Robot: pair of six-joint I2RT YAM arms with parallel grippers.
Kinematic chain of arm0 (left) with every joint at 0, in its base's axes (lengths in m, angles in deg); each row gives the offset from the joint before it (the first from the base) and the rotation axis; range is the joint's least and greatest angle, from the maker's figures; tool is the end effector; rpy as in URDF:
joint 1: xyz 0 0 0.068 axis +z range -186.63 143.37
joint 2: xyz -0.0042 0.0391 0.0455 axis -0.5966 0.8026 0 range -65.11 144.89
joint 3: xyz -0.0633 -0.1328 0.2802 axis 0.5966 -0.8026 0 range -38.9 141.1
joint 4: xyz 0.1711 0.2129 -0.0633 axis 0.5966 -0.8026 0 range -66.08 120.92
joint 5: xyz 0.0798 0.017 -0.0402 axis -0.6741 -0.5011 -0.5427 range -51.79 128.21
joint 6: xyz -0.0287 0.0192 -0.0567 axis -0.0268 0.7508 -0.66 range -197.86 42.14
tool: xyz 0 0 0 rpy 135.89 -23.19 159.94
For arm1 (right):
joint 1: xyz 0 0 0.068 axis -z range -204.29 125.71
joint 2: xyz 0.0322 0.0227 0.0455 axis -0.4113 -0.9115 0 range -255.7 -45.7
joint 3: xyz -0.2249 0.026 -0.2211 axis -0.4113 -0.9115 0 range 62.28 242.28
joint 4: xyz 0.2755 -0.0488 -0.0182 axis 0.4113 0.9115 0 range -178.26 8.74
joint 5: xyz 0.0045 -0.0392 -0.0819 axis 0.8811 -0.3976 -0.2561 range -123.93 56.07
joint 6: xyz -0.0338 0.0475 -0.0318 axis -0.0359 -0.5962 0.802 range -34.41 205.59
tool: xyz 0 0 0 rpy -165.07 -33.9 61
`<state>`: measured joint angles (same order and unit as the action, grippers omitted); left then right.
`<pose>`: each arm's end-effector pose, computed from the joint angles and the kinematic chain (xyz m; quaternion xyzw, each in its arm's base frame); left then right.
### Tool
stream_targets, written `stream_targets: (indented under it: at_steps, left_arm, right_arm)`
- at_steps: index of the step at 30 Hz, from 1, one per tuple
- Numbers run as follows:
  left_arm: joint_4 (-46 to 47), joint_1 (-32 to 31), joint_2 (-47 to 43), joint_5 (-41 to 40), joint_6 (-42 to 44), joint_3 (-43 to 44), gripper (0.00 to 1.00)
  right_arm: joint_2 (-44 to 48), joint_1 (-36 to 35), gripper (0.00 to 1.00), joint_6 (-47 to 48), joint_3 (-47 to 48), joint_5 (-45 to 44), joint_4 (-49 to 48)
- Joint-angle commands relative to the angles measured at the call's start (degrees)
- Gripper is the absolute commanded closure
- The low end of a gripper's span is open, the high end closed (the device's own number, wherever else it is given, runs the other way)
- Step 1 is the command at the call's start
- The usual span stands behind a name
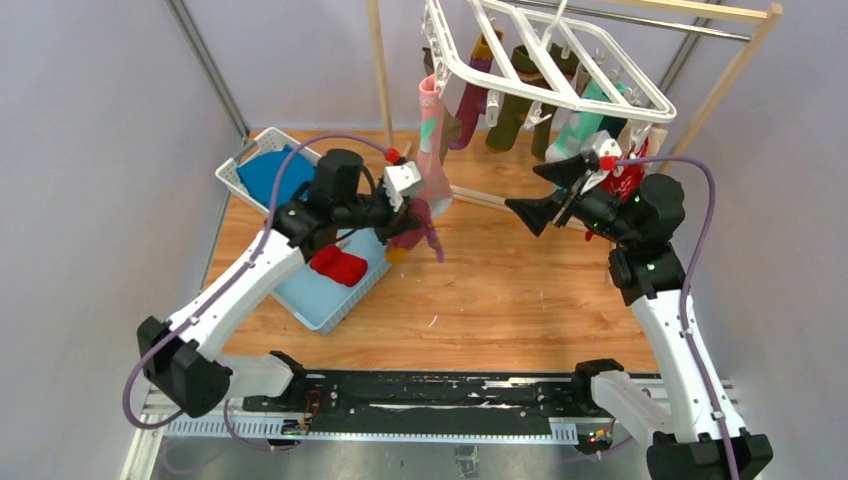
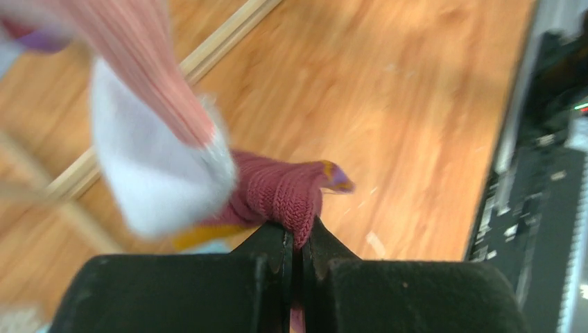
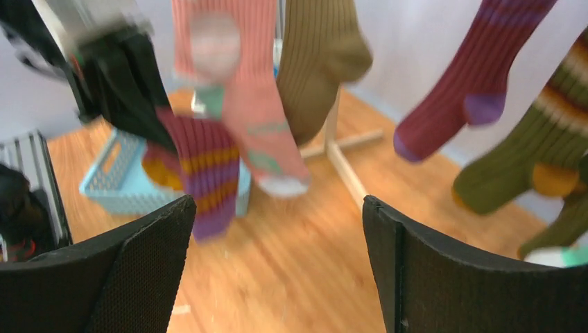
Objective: Remove the socks clipped to the hanger
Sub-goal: Place the sock in the bin.
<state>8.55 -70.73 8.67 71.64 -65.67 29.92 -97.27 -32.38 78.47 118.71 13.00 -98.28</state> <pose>0.2385 -0.1966 0.3928 0.4591 0.6934 -0.3359 0.4422 0.1859 0.0654 0.4658 -0.3204 0.5565 0.3368 0.6886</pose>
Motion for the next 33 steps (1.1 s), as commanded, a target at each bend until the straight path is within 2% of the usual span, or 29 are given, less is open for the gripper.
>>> stream_targets:
  at_steps: [1, 5, 8, 12, 16, 18, 19, 20, 21, 25, 29, 33]
  left_arm:
    - [-22.9, 5.3, -5.8, -13.2, 14.5, 2.6, 1.0]
    - [-27.6, 11.2, -9.2, -24.9, 19.2, 1.0, 1.0]
    - [-30.5, 15.3, -9.2, -32.3, 22.8, 0.6, 1.0]
    - [-32.7, 18.4, -7.7, -36.3, 25.6, -0.4, 1.0]
    - [-33.3, 18.5, -4.8, -35.8, 25.6, -1.8, 1.0]
    - [-33.2, 18.5, -3.2, -36.7, 25.1, -2.3, 0.88]
    - [-33.2, 18.5, -2.6, -37.2, 24.9, -2.5, 0.76]
    - [-33.1, 18.5, -2.3, -37.8, 24.7, -2.7, 0.56]
    - [-33.0, 18.5, -2.1, -38.3, 24.5, -2.9, 0.43]
    - [-29.7, 18.6, -4.0, -40.4, 22.8, -3.1, 0.02]
    - [-27.0, 18.7, -8.7, -37.3, 20.5, -0.7, 0.0]
    - [-27.3, 18.5, -12.3, -22.8, 17.9, 4.0, 0.0]
  right_arm:
    - [1.9, 0.5, 0.11, 17.1, 1.5, -1.1, 24.8]
    - [3.5, 0.0, 0.12, 24.5, 1.8, -2.6, 34.1]
    - [4.2, -0.4, 0.13, 26.2, 1.9, -2.7, 38.0]
    - [4.4, -0.6, 0.13, 27.1, 1.9, -3.1, 39.4]
    - [4.4, -0.6, 0.13, 28.2, 4.8, -3.6, 43.5]
    - [4.7, -0.6, 0.13, 28.6, 7.5, -5.3, 47.6]
    - [5.1, -0.6, 0.13, 29.0, 8.8, -6.6, 49.8]
    - [5.6, -0.6, 0.13, 29.4, 10.0, -8.0, 52.1]
    - [6.2, -0.6, 0.13, 29.6, 11.0, -10.3, 54.1]
    - [9.6, -0.6, 0.13, 28.6, 13.8, -21.3, 58.9]
    - [13.7, 0.5, 0.13, 27.6, 14.6, -28.1, 59.2]
    - [14.6, 4.6, 0.14, 25.9, 18.5, -29.8, 59.4]
